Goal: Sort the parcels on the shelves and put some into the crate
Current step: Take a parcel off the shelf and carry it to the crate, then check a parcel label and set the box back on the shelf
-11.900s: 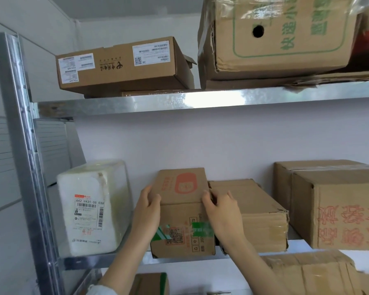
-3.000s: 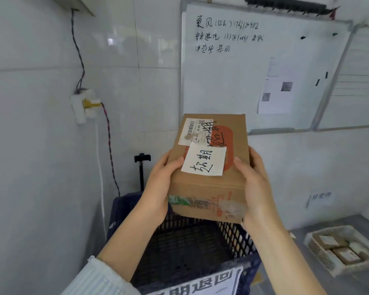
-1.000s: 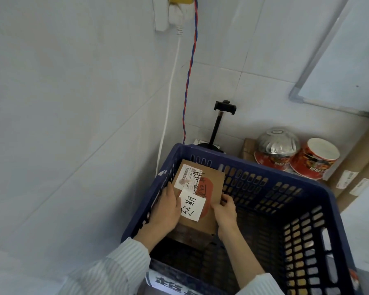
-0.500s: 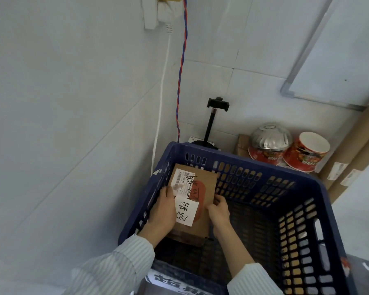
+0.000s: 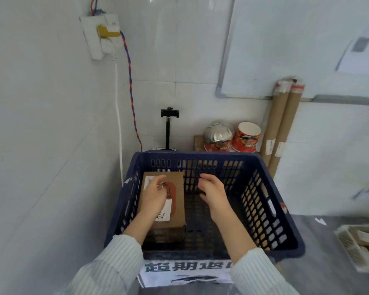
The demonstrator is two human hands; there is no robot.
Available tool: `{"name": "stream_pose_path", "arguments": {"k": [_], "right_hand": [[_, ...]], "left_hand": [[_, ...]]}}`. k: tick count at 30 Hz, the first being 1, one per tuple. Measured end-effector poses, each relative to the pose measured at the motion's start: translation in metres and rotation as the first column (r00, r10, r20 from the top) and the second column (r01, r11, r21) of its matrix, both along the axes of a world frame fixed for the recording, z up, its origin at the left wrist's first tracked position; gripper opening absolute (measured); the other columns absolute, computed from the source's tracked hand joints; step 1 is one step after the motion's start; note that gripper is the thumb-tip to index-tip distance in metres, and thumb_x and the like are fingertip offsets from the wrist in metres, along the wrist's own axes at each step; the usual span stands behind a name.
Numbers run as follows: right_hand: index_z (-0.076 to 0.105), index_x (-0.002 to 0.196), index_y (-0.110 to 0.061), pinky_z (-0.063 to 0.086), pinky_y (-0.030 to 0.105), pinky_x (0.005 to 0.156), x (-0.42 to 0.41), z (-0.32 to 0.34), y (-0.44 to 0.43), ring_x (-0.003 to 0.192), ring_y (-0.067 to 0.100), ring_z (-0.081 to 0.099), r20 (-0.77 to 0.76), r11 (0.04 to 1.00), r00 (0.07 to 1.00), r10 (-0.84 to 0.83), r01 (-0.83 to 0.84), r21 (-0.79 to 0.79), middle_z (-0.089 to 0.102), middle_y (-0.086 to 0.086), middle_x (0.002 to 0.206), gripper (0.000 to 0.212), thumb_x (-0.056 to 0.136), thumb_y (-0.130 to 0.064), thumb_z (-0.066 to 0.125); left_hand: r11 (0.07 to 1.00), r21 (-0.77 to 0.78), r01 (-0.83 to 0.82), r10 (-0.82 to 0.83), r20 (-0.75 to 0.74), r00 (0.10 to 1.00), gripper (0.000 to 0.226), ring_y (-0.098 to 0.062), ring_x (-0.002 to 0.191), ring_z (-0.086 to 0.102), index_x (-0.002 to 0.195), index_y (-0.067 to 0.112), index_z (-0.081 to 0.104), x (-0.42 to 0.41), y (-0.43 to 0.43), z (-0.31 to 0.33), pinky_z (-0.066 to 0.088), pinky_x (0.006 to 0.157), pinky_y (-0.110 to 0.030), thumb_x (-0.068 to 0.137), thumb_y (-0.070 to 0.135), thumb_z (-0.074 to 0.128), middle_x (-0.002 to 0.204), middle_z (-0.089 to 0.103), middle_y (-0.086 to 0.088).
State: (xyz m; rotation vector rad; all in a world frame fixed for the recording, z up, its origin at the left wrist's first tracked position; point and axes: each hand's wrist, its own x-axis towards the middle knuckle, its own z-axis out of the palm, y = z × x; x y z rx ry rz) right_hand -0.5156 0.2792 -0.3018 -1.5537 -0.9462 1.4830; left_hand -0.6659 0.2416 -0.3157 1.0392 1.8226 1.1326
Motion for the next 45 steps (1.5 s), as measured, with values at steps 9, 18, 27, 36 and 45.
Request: {"name": "stream_pose_path", "arguments": {"k": [9,18,27,36,45], "right_hand": [[0.063,0.105,-0.026,0.046,0.036,0.101,0.076,0.068,-0.115,0.110,0.013,0.060,-0.061,0.891,0.944,-0.323,0.326,0.316,0.065,-0.010,0.107,0.022,0.096,-0.010,0.051],[0.068,0.100,-0.014,0.047,0.028,0.080,0.191,0.113,-0.302,0.084,0.003,0.060,0.014,0.599,0.721,-0.693,0.565,0.567,0.066,-0.006,0.092,0.026,0.085,0.006,0.060],[0.067,0.091,-0.023,0.050,0.026,0.083,0.272,0.169,-0.472,0.095,0.021,0.066,-0.031,0.272,0.376,-0.926,0.724,0.634,0.070,-0.004,0.095,0.027,0.089,0.000,0.054],[0.069,0.093,-0.017,0.051,0.022,0.081,0.327,0.171,-0.620,0.094,0.015,0.066,-0.090,0.104,0.206,-0.974,0.769,0.630,0.071,-0.002,0.096,0.026,0.089,0.003,0.054],[0.069,0.093,-0.023,0.052,0.032,0.087,0.416,0.185,-0.750,0.097,0.018,0.066,-0.014,0.086,0.127,-0.992,0.744,0.663,0.071,-0.004,0.097,0.030,0.092,0.002,0.052]], "left_hand": [[0.918,0.307,0.250,-0.316,0.187,0.930,0.037,-0.009,0.119,0.053,0.112,0.028,0.062,0.083,-0.058,0.089,0.042,0.102,-0.027,0.096,-0.001,0.044,0.121,0.059,0.009],[0.694,0.467,0.548,-0.706,0.288,0.647,0.037,-0.015,0.116,0.056,0.102,0.027,0.063,0.205,-0.166,0.138,0.046,0.094,-0.031,0.097,-0.003,0.041,0.124,0.059,0.003],[0.324,0.623,0.712,-0.938,0.113,0.328,0.040,-0.007,0.116,0.056,0.103,0.029,0.066,0.331,-0.300,0.176,0.044,0.101,-0.028,0.096,-0.003,0.043,0.109,0.063,0.022],[0.104,0.589,0.801,-0.994,0.047,0.094,0.041,-0.004,0.117,0.054,0.107,0.027,0.066,0.424,-0.446,0.190,0.043,0.100,-0.030,0.096,-0.004,0.042,0.118,0.062,0.012],[0.054,0.618,0.784,-0.998,0.042,0.035,0.045,0.011,0.109,0.052,0.104,0.033,0.066,0.521,-0.579,0.203,0.039,0.086,-0.012,0.096,-0.003,0.041,0.114,0.061,0.022]]}}
